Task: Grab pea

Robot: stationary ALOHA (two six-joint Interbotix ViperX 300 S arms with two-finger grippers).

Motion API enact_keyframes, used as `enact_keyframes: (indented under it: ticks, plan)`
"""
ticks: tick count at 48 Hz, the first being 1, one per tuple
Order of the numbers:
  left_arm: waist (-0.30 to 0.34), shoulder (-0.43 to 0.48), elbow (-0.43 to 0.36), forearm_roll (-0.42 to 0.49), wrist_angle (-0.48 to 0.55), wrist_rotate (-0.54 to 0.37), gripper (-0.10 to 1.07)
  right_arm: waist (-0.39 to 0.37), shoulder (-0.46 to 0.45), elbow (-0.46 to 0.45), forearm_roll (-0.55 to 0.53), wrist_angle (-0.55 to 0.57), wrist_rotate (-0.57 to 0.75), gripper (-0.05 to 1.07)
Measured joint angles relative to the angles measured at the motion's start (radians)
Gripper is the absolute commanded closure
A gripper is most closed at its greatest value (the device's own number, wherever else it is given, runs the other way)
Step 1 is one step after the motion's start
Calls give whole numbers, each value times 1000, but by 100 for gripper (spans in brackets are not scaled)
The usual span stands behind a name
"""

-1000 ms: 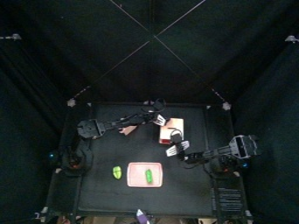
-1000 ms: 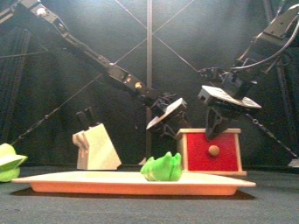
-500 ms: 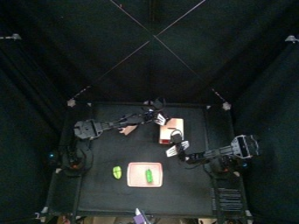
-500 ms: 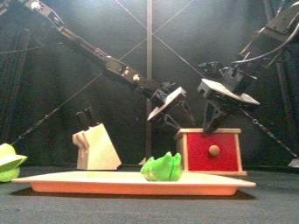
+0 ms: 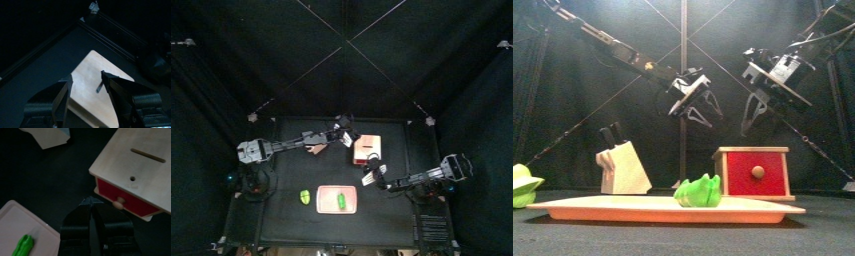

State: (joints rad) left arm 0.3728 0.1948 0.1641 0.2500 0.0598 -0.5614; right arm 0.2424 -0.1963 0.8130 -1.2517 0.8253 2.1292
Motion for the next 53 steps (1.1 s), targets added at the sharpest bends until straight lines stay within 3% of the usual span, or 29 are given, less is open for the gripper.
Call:
enact_keyframes:
  ticks: [15,29,40,53]
  plan:
    - [-69,-118,206,0,-218,-2,11,54,-14,-8,12,-2,-5,63]
    - [-114,-201,331,17,-278,-2,11,69,-14,-11,38,-11,-9,63]
    - [-146,-282,480,48,-383,-3,11,83,-14,-23,80,-69,-9,63]
    - [-255,-442,646,51,-534,3,11,100,-9,-66,153,-107,-3,63]
